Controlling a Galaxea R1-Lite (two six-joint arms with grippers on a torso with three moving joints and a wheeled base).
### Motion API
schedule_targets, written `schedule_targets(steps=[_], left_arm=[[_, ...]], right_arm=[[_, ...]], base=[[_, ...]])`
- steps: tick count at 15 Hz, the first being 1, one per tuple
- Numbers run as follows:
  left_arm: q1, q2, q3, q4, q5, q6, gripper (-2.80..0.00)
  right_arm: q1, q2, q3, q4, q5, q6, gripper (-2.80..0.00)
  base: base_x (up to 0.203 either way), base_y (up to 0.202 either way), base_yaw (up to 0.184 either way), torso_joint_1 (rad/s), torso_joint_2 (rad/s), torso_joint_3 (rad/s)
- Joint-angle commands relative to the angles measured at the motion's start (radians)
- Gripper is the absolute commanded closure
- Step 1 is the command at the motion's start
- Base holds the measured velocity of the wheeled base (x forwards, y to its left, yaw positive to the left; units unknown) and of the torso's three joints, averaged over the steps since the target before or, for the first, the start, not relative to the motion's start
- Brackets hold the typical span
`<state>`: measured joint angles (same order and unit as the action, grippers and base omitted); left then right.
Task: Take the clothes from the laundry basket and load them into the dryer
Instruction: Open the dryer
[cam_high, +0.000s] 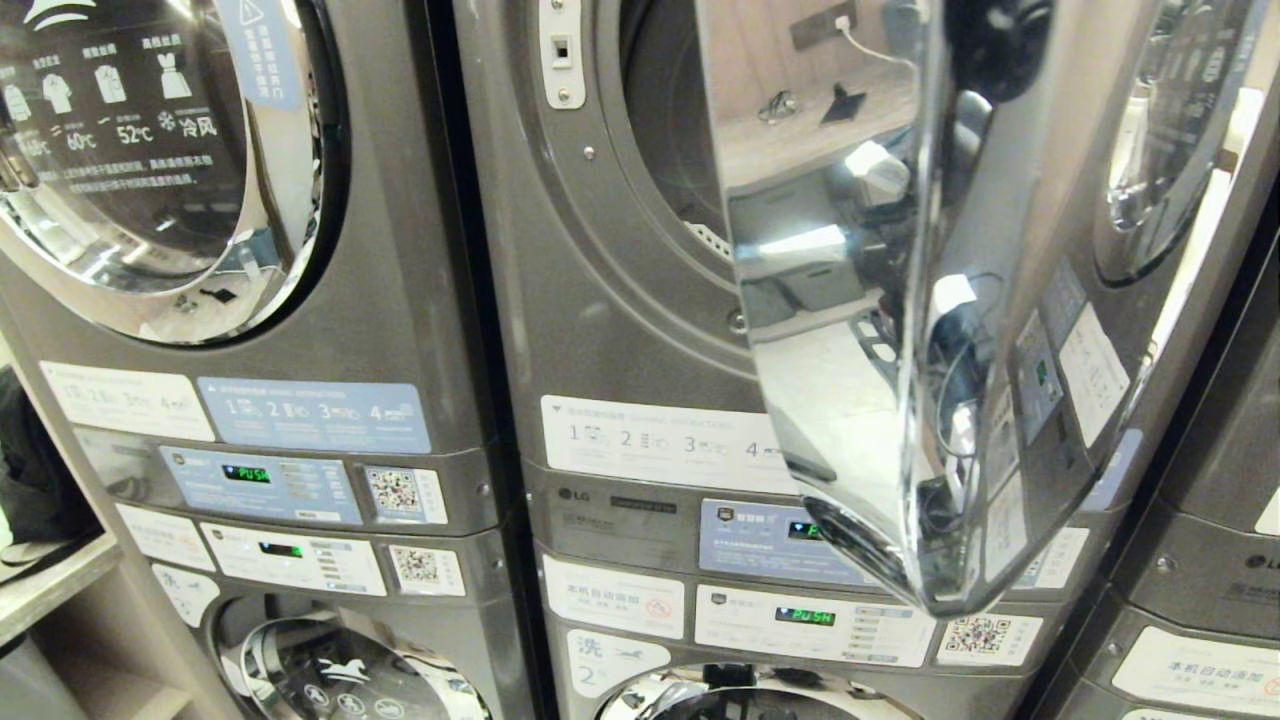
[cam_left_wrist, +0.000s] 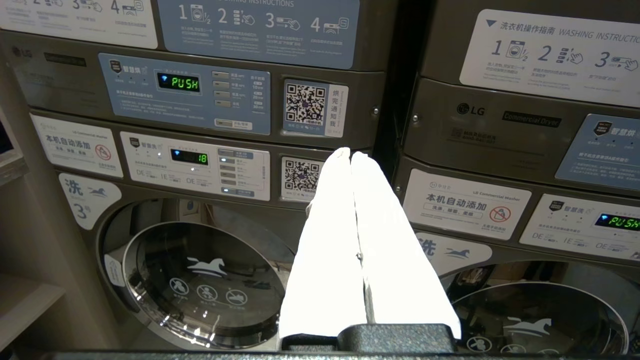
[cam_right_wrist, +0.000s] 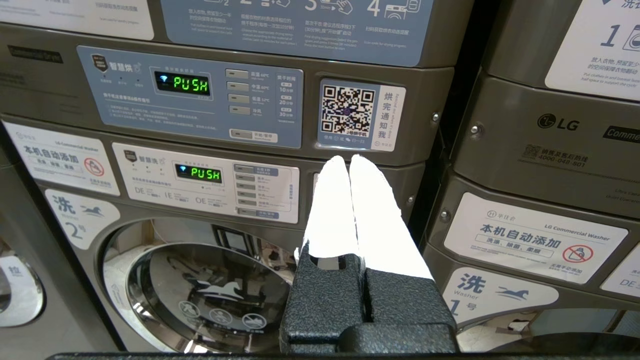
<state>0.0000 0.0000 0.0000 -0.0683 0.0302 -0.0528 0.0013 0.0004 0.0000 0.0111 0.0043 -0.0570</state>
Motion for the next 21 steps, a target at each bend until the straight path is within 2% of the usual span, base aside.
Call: schedule_targets(steps=[1, 21], left_arm=[[0.0, 0.0, 0.02, -0.001, 0.0, -0.001, 0.0], [0.0, 0.0, 0.021, -0.001, 0.0, 0.004, 0.0]], right_arm=[[0.0, 0.0, 0.0, 0.0, 0.0, -0.001, 0.0], [0.0, 0.0, 0.0, -0.002, 0.002, 0.002, 0.0]], base=[[0.0, 0.0, 0.0, 0.0, 0.0, 0.0], [0.0, 0.0, 0.0, 0.0, 0.0, 0.0]])
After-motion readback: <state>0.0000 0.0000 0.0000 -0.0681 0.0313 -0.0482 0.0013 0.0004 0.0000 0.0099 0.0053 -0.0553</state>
